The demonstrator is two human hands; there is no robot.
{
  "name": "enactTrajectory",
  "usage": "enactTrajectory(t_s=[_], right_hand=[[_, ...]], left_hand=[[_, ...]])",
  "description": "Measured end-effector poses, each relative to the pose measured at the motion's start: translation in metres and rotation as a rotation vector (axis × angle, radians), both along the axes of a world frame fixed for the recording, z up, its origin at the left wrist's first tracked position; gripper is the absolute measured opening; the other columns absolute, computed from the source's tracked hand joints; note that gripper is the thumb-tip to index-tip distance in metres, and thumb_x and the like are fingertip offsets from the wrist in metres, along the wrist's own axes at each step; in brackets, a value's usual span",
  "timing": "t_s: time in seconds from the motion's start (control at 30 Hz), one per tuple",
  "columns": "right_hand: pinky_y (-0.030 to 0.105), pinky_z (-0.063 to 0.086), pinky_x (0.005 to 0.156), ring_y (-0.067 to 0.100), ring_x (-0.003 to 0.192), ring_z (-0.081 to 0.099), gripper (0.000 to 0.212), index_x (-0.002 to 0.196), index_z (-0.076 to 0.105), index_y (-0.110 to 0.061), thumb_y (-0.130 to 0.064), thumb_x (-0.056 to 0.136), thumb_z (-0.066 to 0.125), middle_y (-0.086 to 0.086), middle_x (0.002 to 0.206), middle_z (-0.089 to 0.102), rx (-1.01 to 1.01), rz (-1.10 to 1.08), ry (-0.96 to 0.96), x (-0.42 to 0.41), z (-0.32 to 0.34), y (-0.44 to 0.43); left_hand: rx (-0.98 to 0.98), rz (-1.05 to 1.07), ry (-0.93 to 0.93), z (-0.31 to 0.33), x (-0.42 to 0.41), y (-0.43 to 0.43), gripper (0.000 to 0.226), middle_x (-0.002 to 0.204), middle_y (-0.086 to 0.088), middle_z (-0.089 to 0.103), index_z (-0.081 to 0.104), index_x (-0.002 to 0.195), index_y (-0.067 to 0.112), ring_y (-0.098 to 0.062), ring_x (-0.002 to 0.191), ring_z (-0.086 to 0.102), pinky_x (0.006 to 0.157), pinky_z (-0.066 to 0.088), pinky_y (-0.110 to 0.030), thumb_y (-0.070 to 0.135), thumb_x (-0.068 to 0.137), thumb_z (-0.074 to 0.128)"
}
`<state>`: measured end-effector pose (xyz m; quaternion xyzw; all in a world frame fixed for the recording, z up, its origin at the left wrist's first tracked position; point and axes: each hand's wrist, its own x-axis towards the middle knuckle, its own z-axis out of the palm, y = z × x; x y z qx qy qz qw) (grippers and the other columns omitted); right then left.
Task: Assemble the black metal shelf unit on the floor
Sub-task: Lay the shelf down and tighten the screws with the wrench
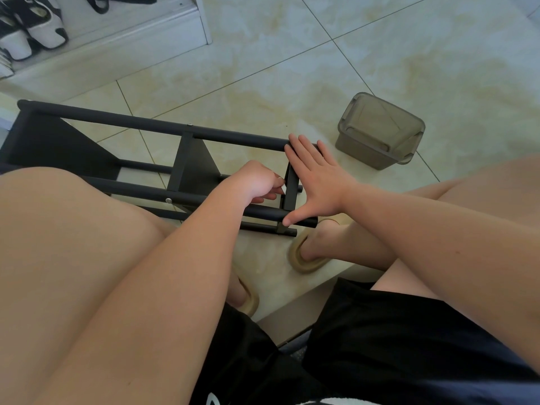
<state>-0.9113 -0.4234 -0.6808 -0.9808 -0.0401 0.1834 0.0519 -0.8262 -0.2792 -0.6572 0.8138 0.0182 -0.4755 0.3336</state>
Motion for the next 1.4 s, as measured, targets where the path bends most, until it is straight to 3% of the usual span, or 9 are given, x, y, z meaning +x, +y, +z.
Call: enactTrajectory(t_s=[0.3,0.57,0.77,0.93,1.3,1.4], right_hand=[[0.04,-0.022,0.118,0.024,0.152,-0.026,0.154,0.159,-0.013,-0.006,-0.107,0.052,0.032,0.011,0.166,-0.024,0.005,0.0,-0.005,0.0,-0.001,0.0],[0.041,-0.021,0.119,0.024,0.152,-0.026,0.154,0.159,-0.012,-0.006,-0.107,0.051,0.032,0.012,0.166,-0.024,0.002,0.0,-0.003,0.0,-0.001,0.0],[0.041,-0.022,0.118,0.025,0.153,-0.024,0.154,0.16,-0.011,-0.005,-0.107,0.051,0.031,0.012,0.166,-0.022,-0.001,-0.001,-0.013,-0.001,-0.002,0.0],[0.041,-0.022,0.118,0.021,0.149,-0.029,0.154,0.159,-0.012,-0.006,-0.106,0.05,0.03,0.011,0.166,-0.023,0.009,0.0,-0.019,-0.001,-0.003,0.0],[0.039,-0.025,0.117,0.018,0.145,-0.034,0.154,0.159,-0.013,-0.007,-0.107,0.05,0.028,0.01,0.166,-0.024,0.006,0.003,-0.028,-0.001,-0.004,-0.001],[0.04,-0.024,0.117,0.018,0.146,-0.034,0.154,0.159,-0.013,-0.007,-0.108,0.05,0.028,0.01,0.166,-0.025,0.013,0.002,-0.023,-0.001,-0.004,-0.001]], left_hand=[[-0.02,-0.036,-0.01,-0.006,0.001,0.001,0.008,0.091,0.004,0.075,0.066,0.096,0.021,-0.008,0.087,0.071,0.084,0.053,-0.03,0.022,0.099,0.058],[0.034,0.033,0.045,-0.013,0.003,-0.005,0.014,0.078,0.006,0.073,0.063,0.089,0.019,-0.005,0.074,0.068,0.08,0.052,-0.029,0.023,0.101,0.055],[0.066,0.015,0.061,-0.019,0.004,-0.005,0.015,0.054,0.013,0.068,0.06,0.091,0.019,-0.003,0.068,0.066,0.072,0.051,-0.025,0.024,0.102,0.051],[0.07,-0.023,0.045,-0.023,0.004,-0.004,0.018,0.054,0.014,0.068,0.059,0.089,0.021,-0.001,0.065,0.065,0.065,0.049,-0.024,0.025,0.102,0.048],[0.084,-0.117,0.012,-0.024,0.007,-0.002,0.019,0.058,0.014,0.07,0.06,0.087,0.019,-0.005,0.076,0.067,0.077,0.054,-0.028,0.02,0.101,0.048],[0.092,-0.187,-0.004,-0.016,0.006,0.0,0.021,0.06,0.014,0.07,0.061,0.087,0.018,-0.008,0.081,0.067,0.091,0.053,-0.033,0.017,0.101,0.046]])
